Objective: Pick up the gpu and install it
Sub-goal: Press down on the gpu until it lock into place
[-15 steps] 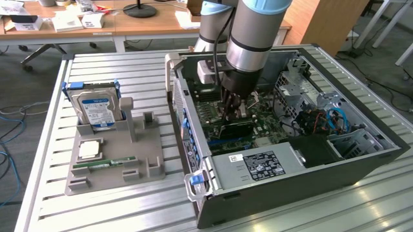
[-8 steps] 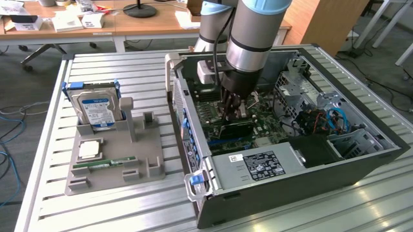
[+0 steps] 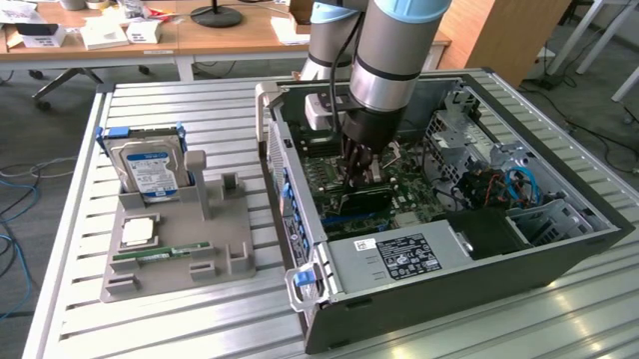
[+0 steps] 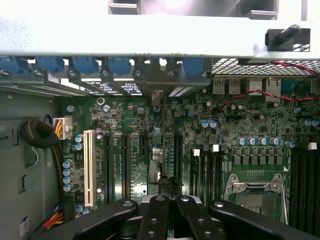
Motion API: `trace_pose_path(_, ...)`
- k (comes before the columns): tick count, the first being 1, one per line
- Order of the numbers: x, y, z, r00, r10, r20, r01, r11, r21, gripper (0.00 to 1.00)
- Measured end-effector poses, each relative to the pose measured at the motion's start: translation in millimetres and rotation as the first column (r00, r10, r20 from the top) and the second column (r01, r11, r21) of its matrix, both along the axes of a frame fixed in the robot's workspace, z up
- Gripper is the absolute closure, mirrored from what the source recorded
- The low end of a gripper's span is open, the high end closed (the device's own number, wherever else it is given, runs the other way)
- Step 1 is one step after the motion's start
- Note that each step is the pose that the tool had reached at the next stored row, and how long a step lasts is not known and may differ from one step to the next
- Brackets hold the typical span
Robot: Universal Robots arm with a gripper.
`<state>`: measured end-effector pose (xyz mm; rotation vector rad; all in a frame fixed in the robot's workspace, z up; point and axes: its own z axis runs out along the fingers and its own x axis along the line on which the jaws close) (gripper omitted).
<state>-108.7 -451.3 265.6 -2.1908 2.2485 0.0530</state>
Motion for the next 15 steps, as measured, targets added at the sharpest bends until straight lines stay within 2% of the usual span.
trace_pose_path(15, -0.8, -0.2, -1.4, 1.0000, 0.000, 0.0000, 0.000, 1.0000, -0.0001, 0.89)
